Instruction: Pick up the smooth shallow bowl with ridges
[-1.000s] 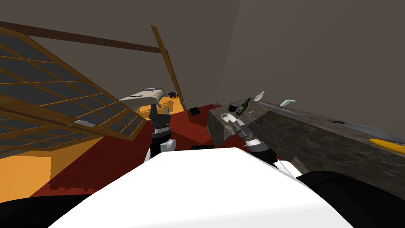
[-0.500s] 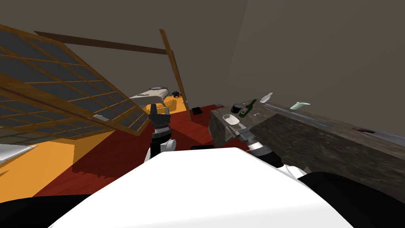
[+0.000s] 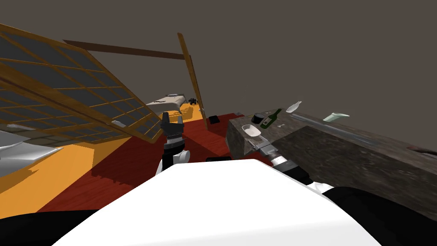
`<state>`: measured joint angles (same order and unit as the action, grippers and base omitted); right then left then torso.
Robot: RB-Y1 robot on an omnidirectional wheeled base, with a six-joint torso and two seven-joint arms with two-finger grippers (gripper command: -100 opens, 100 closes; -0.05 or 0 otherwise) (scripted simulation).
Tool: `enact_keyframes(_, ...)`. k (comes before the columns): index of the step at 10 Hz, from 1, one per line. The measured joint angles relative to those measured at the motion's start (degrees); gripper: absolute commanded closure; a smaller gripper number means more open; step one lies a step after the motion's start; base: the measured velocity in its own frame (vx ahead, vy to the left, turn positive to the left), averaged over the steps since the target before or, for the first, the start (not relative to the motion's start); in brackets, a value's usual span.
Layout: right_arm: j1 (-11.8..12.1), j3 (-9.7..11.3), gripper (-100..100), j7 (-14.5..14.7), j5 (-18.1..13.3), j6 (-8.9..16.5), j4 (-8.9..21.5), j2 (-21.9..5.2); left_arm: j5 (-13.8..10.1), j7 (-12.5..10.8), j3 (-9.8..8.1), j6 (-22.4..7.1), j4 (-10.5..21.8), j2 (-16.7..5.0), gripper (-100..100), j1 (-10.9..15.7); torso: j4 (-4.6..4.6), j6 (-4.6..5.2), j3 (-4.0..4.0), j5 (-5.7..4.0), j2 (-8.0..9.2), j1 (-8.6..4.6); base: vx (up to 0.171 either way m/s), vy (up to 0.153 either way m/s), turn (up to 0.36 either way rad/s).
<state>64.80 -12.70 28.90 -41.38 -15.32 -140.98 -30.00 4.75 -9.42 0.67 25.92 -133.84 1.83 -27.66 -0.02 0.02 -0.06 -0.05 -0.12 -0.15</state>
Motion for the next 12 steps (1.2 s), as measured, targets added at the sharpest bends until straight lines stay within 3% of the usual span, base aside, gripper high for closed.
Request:
enact_keyframes(8, 5.0, -2.1, -100, 5.7, -12.5, 4.4, 1.8, -5.5, 0.0, 0.0, 0.0, 0.0, 0.0, 0.0, 0, 0.0, -0.01, 0.01, -0.03, -0.01, -0.05, -0.02, 0.03, -0.034, 0.093)
enact_keyframes(12, 7.0, -3.6, -100, 8.4, -18.4, 5.1, 3.6, -7.3, 0.0, 0.0, 0.0, 0.0, 0.0, 0.0, 0, 0.0, -0.02, 0.01, -0.06, -0.01, -0.11, 0.0, 0.04, -0.036, 0.072)
